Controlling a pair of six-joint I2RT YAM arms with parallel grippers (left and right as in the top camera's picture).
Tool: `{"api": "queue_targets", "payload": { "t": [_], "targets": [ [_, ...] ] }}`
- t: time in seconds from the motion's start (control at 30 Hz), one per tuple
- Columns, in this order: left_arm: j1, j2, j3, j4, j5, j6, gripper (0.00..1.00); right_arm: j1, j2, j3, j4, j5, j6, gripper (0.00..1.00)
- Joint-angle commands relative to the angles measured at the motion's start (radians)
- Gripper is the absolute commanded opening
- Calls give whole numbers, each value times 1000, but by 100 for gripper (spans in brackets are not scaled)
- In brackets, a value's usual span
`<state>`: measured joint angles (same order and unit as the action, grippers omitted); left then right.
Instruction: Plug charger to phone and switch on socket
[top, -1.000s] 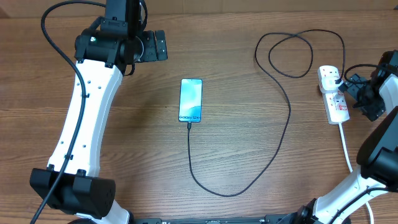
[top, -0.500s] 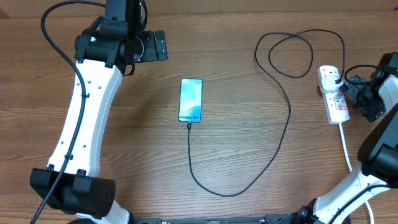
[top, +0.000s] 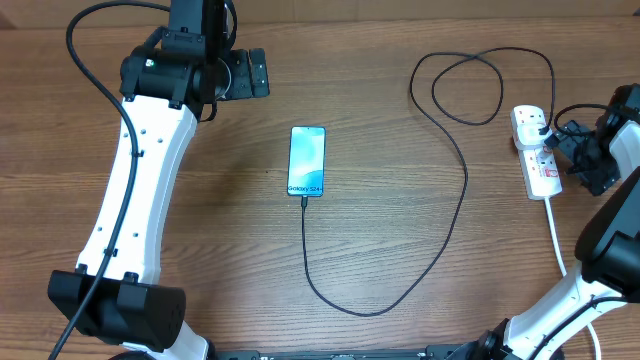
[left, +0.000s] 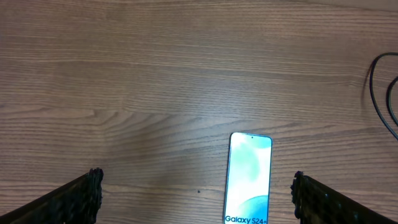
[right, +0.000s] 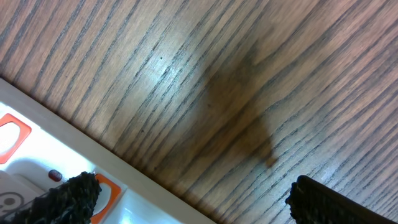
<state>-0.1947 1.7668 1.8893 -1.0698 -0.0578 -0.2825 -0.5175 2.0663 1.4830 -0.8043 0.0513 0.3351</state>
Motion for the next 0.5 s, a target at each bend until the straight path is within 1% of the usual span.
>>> {"api": "queue_targets", "payload": {
  "t": [0.0,0.47],
  "targets": [
    [5,-2,-3,1,-16,-10,100,6,23,-6,-20,-70,-31,100],
    [5,-2,-3,1,-16,-10,100,7,23,-6,-21,-85,-46,100]
  ]
}}
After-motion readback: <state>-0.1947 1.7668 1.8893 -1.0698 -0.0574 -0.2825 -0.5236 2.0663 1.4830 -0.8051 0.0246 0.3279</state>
